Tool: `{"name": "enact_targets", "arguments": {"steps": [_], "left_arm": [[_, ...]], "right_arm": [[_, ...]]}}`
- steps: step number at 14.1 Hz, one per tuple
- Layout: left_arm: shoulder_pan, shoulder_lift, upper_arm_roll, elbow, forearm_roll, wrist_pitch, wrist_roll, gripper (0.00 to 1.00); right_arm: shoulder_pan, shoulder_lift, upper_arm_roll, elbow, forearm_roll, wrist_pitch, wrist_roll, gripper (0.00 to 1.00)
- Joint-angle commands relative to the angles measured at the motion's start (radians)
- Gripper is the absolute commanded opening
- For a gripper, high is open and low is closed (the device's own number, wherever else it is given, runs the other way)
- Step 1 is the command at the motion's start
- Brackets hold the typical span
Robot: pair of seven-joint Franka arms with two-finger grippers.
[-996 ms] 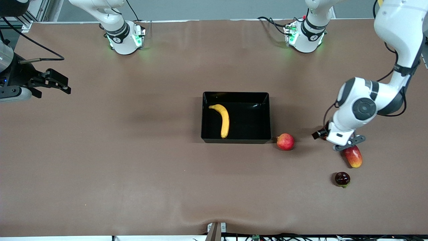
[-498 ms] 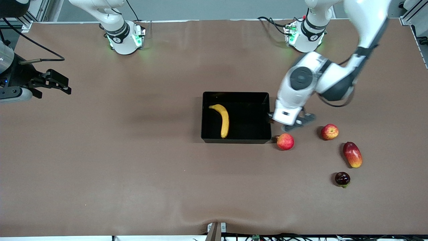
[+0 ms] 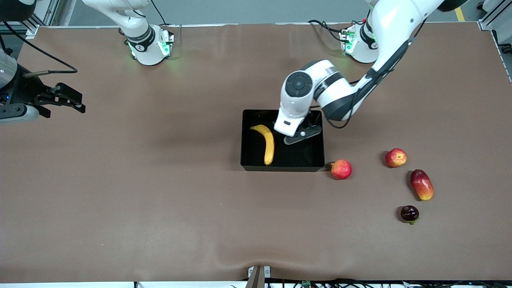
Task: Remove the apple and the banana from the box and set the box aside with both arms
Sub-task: 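Reach the left gripper back into the box toward the banana, then grasp and lift the banana with the left gripper while the right gripper approaches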
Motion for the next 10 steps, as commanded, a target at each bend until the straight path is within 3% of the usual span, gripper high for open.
{"name": "enact_targets", "arguments": {"steps": [1, 4, 7, 10], "left_arm": [[-0.097, 0.127, 0.036, 0.128, 0.075, 0.002, -0.013, 1.0], [-0.207, 0.154, 0.149, 0.147, 0.097, 0.039, 0.003, 1.0], [-0.22, 0.192, 0.157, 0.147, 0.103, 0.128, 0.003, 1.0], [-0.252, 0.218, 0.188, 0.147, 0.103, 0.185, -0.002, 0.88]], "right_arm": [[0.001, 0.007, 0.001, 0.004, 0.012, 0.004, -0.008, 1.0], [0.005, 0.008, 0.001, 0.004, 0.012, 0.004, -0.007, 1.0], [0.014, 0.017, 0.001, 0.004, 0.013, 0.019, -0.002, 1.0], [0.037, 0.03, -0.001, 0.003, 0.013, 0.039, 0.002, 1.0]]}}
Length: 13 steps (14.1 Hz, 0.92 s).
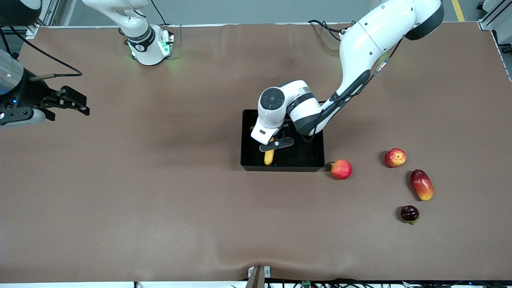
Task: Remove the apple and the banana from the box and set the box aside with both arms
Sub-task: 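Grasp and lift the banana with the left gripper while the right gripper approaches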
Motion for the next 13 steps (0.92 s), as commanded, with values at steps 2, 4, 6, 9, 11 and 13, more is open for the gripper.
{"name": "enact_targets", "arguments": {"steps": [2, 4, 6, 9, 11, 13], "left_arm": [[-0.062, 0.024, 0.063, 0.023, 0.018, 0.03, -0.019, 0.82], [-0.075, 0.033, 0.073, 0.023, 0.007, 0.03, -0.056, 0.78], [-0.075, 0.034, 0.073, 0.023, 0.005, 0.029, -0.069, 0.58], [-0.073, 0.031, 0.073, 0.023, 0.005, 0.029, -0.069, 0.0], [-0.068, 0.016, 0.073, 0.031, 0.013, 0.019, -0.067, 0.0], [-0.058, -0.01, 0.071, 0.035, 0.019, 0.012, -0.064, 0.0]], "right_arm": [[0.022, 0.018, -0.002, 0.003, 0.01, 0.018, 0.002, 1.0], [0.038, 0.027, -0.002, 0.003, 0.01, 0.029, 0.002, 1.0], [0.048, 0.031, -0.002, 0.003, 0.01, 0.025, 0.01, 1.0], [0.091, 0.05, 0.0, 0.003, 0.01, 0.015, 0.062, 1.0], [0.122, 0.062, -0.002, 0.002, 0.009, 0.014, 0.11, 1.0], [0.156, 0.083, -0.002, 0.0, 0.009, 0.015, 0.148, 1.0]]}}
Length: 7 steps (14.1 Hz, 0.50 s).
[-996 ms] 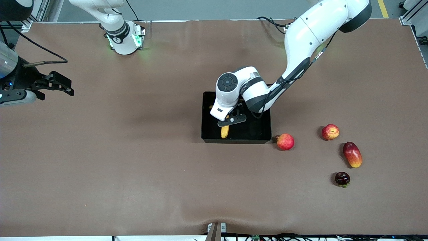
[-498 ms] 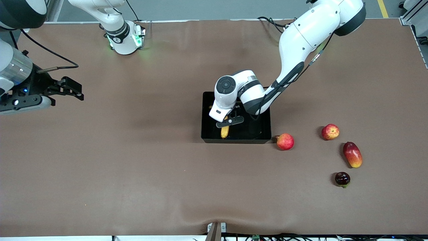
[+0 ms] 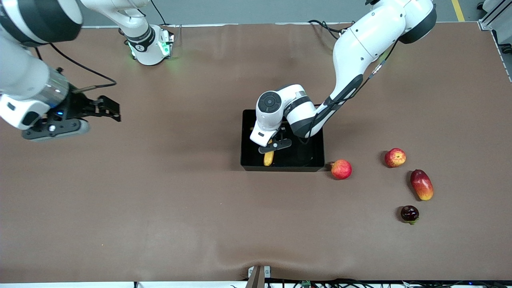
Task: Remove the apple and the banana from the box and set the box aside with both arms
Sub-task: 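Grasp and lift the banana with the left gripper while the right gripper approaches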
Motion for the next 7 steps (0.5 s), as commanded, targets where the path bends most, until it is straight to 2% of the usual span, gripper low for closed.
{"name": "enact_targets", "arguments": {"steps": [1, 4, 7], "left_arm": [[0.007, -0.051, 0.006, 0.017, 0.019, -0.017, -0.017, 0.0], [0.017, -0.094, -0.008, 0.101, 0.005, -0.138, -0.007, 0.0], [0.057, -0.204, -0.023, 0.138, -0.002, -0.264, 0.006, 0.0]], "right_arm": [[0.044, 0.027, -0.004, 0.001, 0.005, 0.0, 0.058, 1.0], [0.084, 0.069, -0.004, -0.002, 0.005, 0.009, 0.074, 1.0], [0.109, 0.078, -0.003, -0.094, 0.005, 0.079, 0.075, 1.0]]}}
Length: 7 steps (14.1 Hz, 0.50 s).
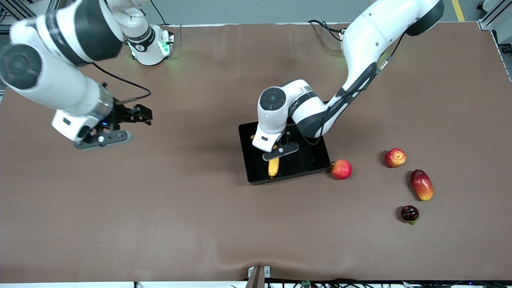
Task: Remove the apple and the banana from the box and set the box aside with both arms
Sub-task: 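Grasp and lift the banana with the left gripper while the right gripper approaches, then carry the banana toward the mangosteen while the right gripper grasps the box rim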
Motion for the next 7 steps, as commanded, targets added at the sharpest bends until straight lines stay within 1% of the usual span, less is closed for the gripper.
{"name": "enact_targets", "arguments": {"steps": [1, 3, 4, 5, 7], "left_arm": [[0.076, -0.133, -0.031, 0.002, -0.043, -0.106, 0.058, 0.0], [0.181, -0.215, -0.056, 0.002, -0.145, -0.146, 0.202, 0.0], [0.222, -0.246, -0.059, 0.003, -0.191, -0.167, 0.262, 0.0], [0.265, -0.266, -0.059, 0.002, -0.218, -0.192, 0.322, 0.0], [0.34, -0.28, -0.057, -0.002, -0.222, -0.25, 0.437, 0.0]], "right_arm": [[0.024, -0.003, -0.004, -0.087, 0.007, 0.055, 0.026, 1.0], [0.063, -0.002, -0.004, -0.115, 0.016, 0.08, 0.05, 1.0], [0.075, 0.004, -0.004, -0.126, 0.037, 0.094, 0.079, 1.0], [0.09, 0.026, -0.005, -0.133, 0.057, 0.121, 0.099, 1.0], [0.125, 0.072, -0.005, -0.138, 0.059, 0.212, 0.106, 1.0]]}}
